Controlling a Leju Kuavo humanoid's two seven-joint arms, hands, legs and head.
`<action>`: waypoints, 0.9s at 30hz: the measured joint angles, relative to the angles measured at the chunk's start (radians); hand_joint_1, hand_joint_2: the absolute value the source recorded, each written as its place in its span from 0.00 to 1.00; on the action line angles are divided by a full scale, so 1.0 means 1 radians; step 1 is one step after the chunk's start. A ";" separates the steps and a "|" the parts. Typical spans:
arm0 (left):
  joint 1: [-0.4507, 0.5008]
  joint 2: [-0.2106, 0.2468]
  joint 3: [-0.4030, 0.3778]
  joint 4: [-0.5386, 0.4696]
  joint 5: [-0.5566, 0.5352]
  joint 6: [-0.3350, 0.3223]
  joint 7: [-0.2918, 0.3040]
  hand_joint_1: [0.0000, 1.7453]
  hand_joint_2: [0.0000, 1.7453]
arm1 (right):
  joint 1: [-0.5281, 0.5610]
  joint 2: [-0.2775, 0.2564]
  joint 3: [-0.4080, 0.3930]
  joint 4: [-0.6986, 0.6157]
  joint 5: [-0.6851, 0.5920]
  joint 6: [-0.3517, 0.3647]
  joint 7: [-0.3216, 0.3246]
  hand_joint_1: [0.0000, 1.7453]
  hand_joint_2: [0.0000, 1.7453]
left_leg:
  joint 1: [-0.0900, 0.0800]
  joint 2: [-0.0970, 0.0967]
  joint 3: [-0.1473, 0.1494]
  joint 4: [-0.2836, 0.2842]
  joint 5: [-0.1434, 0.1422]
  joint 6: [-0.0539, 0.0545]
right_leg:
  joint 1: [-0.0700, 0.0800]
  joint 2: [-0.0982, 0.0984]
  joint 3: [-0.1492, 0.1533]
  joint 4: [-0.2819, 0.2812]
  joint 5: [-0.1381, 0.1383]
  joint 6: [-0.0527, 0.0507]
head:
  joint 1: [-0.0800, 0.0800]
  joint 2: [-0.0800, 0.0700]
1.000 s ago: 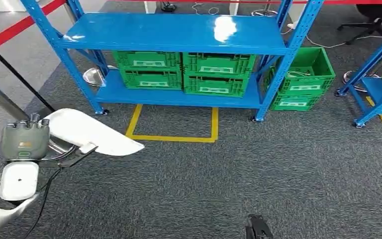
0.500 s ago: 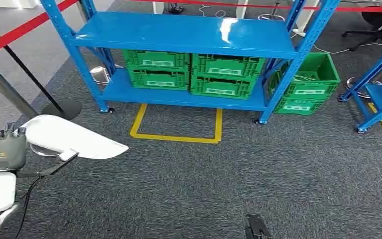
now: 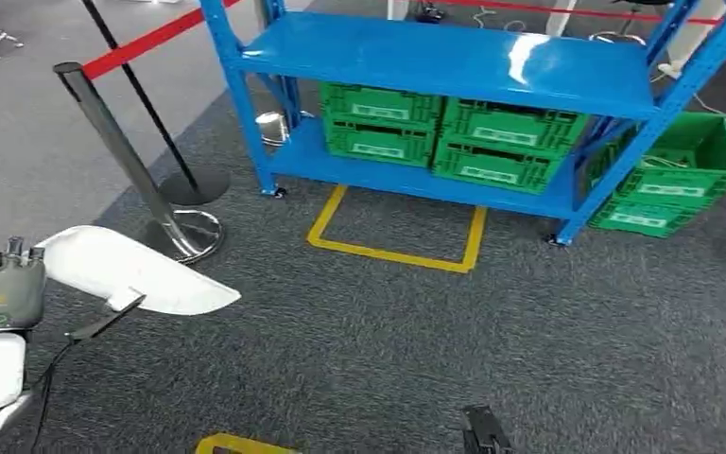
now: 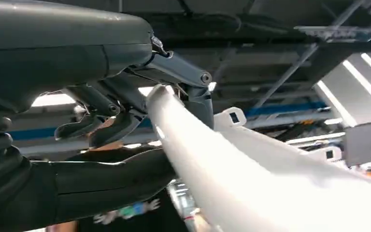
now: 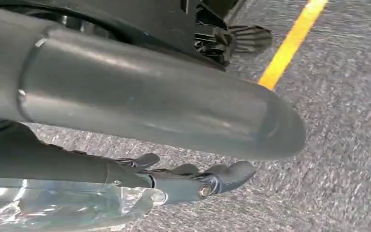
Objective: Take the parts from the cabinet and place them on the table.
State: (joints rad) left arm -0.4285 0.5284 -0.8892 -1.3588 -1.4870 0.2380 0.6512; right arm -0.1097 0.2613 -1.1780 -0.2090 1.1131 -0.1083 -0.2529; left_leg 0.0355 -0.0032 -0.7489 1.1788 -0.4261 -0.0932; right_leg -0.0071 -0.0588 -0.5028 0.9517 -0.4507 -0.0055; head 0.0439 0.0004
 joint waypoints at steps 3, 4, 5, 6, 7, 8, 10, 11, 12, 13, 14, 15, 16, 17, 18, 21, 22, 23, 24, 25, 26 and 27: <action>-0.004 0.002 0.002 0.000 0.000 0.003 0.000 1.00 1.00 | -0.001 -0.002 0.000 -0.001 0.000 0.000 0.001 0.00 0.00 | 0.006 0.092 0.132 -0.186 0.049 -0.026 | -0.006 -0.032 -0.026 0.047 -0.037 0.040 | -0.006 0.000; 0.000 0.001 0.002 -0.001 0.000 0.006 0.000 1.00 1.00 | -0.002 -0.002 0.000 -0.001 0.000 0.001 0.001 0.00 0.00 | 0.008 0.071 0.127 -0.183 0.051 0.006 | -0.007 -0.041 -0.019 0.055 -0.048 0.044 | -0.001 0.000; 0.003 0.002 0.002 0.000 0.000 0.006 0.000 1.00 1.00 | -0.004 -0.001 0.000 -0.001 0.000 0.001 0.001 0.00 0.00 | 0.005 0.061 0.124 -0.177 0.046 0.027 | -0.006 -0.049 -0.013 0.052 -0.047 0.046 | 0.003 0.000; 0.004 0.005 0.002 0.000 0.000 0.006 0.000 1.00 1.00 | -0.005 0.000 0.000 0.000 0.000 0.002 0.002 0.00 0.00 | 0.003 0.050 0.119 -0.172 0.044 0.037 | -0.007 -0.056 -0.008 0.049 -0.046 0.048 | 0.003 0.000; 0.004 0.007 0.002 0.000 0.000 0.006 0.000 1.00 1.00 | -0.007 0.000 0.000 0.000 0.000 0.001 0.002 0.00 0.00 | 0.003 0.037 0.114 -0.171 0.045 0.046 | -0.011 -0.066 0.003 0.049 -0.047 0.052 | 0.003 0.000; 0.006 0.007 0.002 0.000 0.000 0.005 0.000 1.00 1.00 | -0.008 0.000 0.000 0.000 0.000 0.001 0.002 0.00 0.00 | 0.004 0.026 0.114 -0.172 0.047 0.056 | -0.016 -0.054 -0.003 0.055 -0.059 0.059 | 0.003 0.000; 0.003 0.008 0.003 -0.001 0.000 0.007 0.000 1.00 1.00 | -0.008 0.000 0.000 0.000 0.000 0.001 0.001 0.00 0.00 | 0.004 0.009 0.112 -0.172 0.048 0.066 | -0.017 0.026 -0.048 0.165 -0.128 0.058 | 0.006 0.000; 0.003 0.007 0.003 0.000 0.000 0.008 0.000 1.00 1.00 | -0.007 0.000 0.000 0.000 0.000 0.001 0.001 0.00 0.00 | 0.002 -0.004 0.110 -0.172 0.048 0.069 | -0.015 0.044 -0.092 0.256 -0.165 0.058 | 0.008 0.000; 0.004 0.006 0.001 0.000 0.000 0.008 0.000 1.00 1.00 | -0.006 0.000 0.000 0.000 0.000 0.001 0.002 0.00 0.00 | -0.001 -0.016 0.109 -0.172 0.048 0.072 | -0.013 0.052 -0.134 0.332 -0.190 0.055 | 0.007 0.000; 0.006 0.005 0.000 0.000 0.000 0.010 0.000 1.00 1.00 | -0.004 0.000 0.000 0.000 0.000 0.001 0.002 0.00 0.00 | -0.003 -0.030 0.108 -0.172 0.048 0.072 | -0.011 0.056 -0.164 0.373 -0.192 0.051 | 0.008 0.000; 0.006 0.006 0.000 0.000 0.000 0.013 0.000 1.00 1.00 | -0.003 0.000 0.000 0.000 0.000 0.001 0.002 0.00 0.00 | -0.003 -0.044 0.108 -0.172 0.049 0.072 | -0.009 0.057 -0.167 0.363 -0.170 0.045 | 0.007 0.000; 0.006 0.006 0.001 0.000 0.000 0.015 0.000 1.00 1.00 | -0.003 0.000 0.000 0.000 0.000 0.001 0.002 0.00 0.00 | -0.003 -0.057 0.108 -0.172 0.049 0.072 | -0.007 0.060 -0.152 0.315 -0.131 0.040 | 0.007 0.000; 0.006 0.005 0.001 0.000 0.000 0.020 0.000 1.00 1.00 | -0.004 0.000 0.000 0.000 0.000 0.002 0.003 0.00 0.00 | -0.003 -0.072 0.109 -0.172 0.050 0.071 | -0.006 0.070 -0.118 0.232 -0.080 0.033 | 0.007 0.000; 0.005 0.005 0.001 0.000 0.000 0.026 0.000 1.00 1.00 | -0.005 0.000 0.000 0.000 0.000 0.003 0.002 0.00 0.00 | -0.002 -0.087 0.109 -0.172 0.052 0.067 | -0.007 0.095 -0.075 0.132 -0.030 0.026 | 0.007 0.000; 0.005 0.005 0.001 0.000 0.000 0.030 0.000 1.00 1.00 | -0.005 0.000 0.000 0.000 0.000 0.003 0.003 0.00 0.00 | 0.001 -0.096 0.107 -0.174 0.055 0.063 | -0.010 0.148 -0.055 0.091 -0.036 0.025 | 0.006 0.000; 0.008 0.004 0.001 0.003 0.000 0.048 0.000 1.00 1.00 | -0.007 0.000 0.000 0.000 -0.002 0.004 0.003 0.00 0.00 | 0.010 -0.129 0.097 -0.188 0.073 0.037 | -0.001 0.140 -0.051 0.079 -0.032 0.034 | 0.006 0.000; 0.012 0.006 0.001 0.005 0.000 0.058 0.000 1.00 1.00 | -0.006 0.001 0.000 0.000 -0.003 0.004 0.003 0.00 0.00 | 0.011 -0.143 0.097 -0.198 0.083 0.025 | 0.000 0.128 -0.048 0.074 -0.024 0.029 | 0.007 0.000; 0.016 0.007 0.001 0.008 0.000 0.068 0.000 1.00 1.00 | -0.007 0.004 0.000 0.002 -0.003 0.006 0.003 0.00 0.00 | 0.012 -0.123 0.092 -0.196 0.083 0.024 | -0.010 0.116 -0.047 0.060 -0.013 0.023 | 0.004 0.000; 0.013 0.010 0.002 0.011 0.000 0.076 0.000 1.00 1.00 | -0.007 0.005 0.000 0.002 -0.005 0.006 0.002 0.00 0.00 | 0.002 -0.056 0.082 -0.178 0.062 0.024 | -0.007 0.102 -0.046 0.054 -0.006 0.016 | 0.002 0.000; 0.009 0.009 0.004 0.015 0.000 0.086 -0.001 1.00 1.00 | -0.005 0.006 0.000 0.002 -0.005 0.006 0.002 0.00 0.00 | 0.000 -0.025 0.054 -0.119 0.020 0.022 | -0.003 0.089 -0.048 0.053 -0.003 0.011 | -0.004 0.000; 0.008 0.007 0.004 0.018 0.000 0.098 -0.002 1.00 1.00 | -0.002 0.006 0.000 0.002 -0.005 0.006 0.003 0.00 0.00 | -0.001 -0.014 0.018 -0.036 -0.023 0.021 | -0.001 0.073 -0.051 0.053 -0.002 0.008 | -0.002 0.000; 0.011 0.007 0.003 0.023 0.000 0.106 -0.002 1.00 1.00 | 0.000 0.006 0.000 0.002 -0.006 0.006 0.003 0.00 0.00 | -0.002 -0.012 -0.017 0.049 -0.059 0.019 | 0.001 0.058 -0.054 0.053 -0.002 0.007 | -0.003 0.000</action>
State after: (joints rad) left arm -0.4177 0.5352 -0.8858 -1.3356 -1.4870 0.3444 0.6489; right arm -0.1101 0.2670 -1.1784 -0.2071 1.1074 -0.1026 -0.2502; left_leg 0.0337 -0.0150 -0.7659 1.2274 -0.4848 -0.0739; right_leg -0.0058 -0.0011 -0.5566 1.0051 -0.4524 0.0017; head 0.0404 0.0004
